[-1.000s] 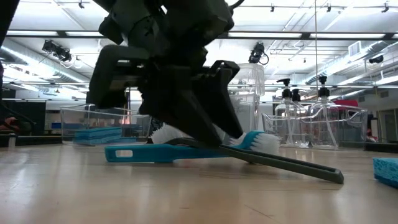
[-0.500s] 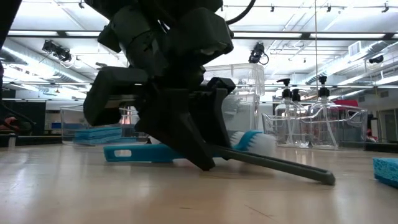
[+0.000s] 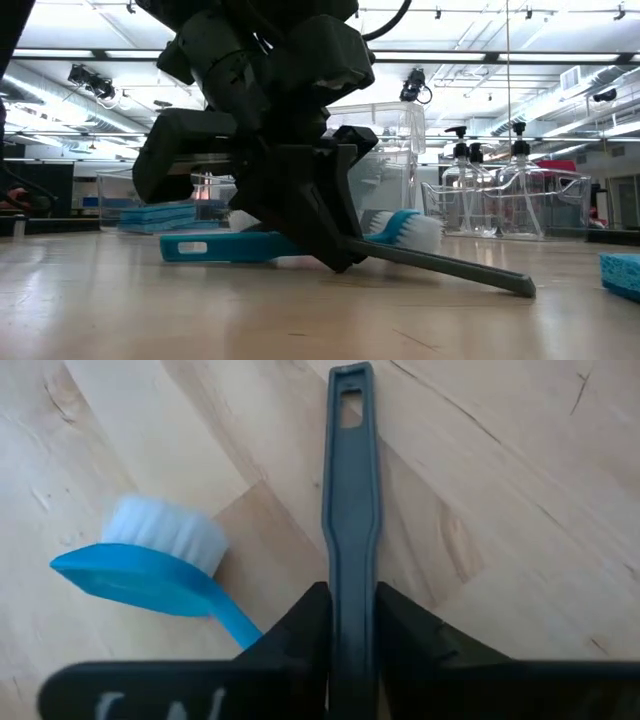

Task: Pick & Place Kitchen Sink Supplies
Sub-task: Put the gray dish brush into the transparent container

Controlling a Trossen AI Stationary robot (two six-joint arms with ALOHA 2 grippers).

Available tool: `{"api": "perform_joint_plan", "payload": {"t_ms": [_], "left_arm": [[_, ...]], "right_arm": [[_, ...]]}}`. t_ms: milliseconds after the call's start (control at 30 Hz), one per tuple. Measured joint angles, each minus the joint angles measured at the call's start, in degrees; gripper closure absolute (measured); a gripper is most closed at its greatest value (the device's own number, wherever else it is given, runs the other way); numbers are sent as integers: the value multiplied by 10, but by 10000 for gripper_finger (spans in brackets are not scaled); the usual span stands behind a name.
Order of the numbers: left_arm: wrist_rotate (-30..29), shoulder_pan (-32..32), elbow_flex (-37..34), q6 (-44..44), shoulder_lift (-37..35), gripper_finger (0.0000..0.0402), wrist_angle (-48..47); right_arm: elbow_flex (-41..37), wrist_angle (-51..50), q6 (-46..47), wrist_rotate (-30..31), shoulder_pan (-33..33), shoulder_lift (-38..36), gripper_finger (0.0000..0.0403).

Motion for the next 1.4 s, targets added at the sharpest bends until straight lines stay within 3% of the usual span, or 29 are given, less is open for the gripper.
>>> {"api": "perform_joint_plan", "payload": {"t_ms": [400,733,1133,1400], "left_arm": [[0,0,0,-19,-33,336,-8],[-2,0,0,-57,-120,332,-18],[-93,15,0,-92,-257,334,-53],[-147,48,0,-167,-315,334,-48]], "right_arm": [[0,0,0,0,0,0,147],[0,5,-20,0,0,0,147],[0,29,-58,15,0,0,147],[0,57,-75,31,0,0,147]]}}
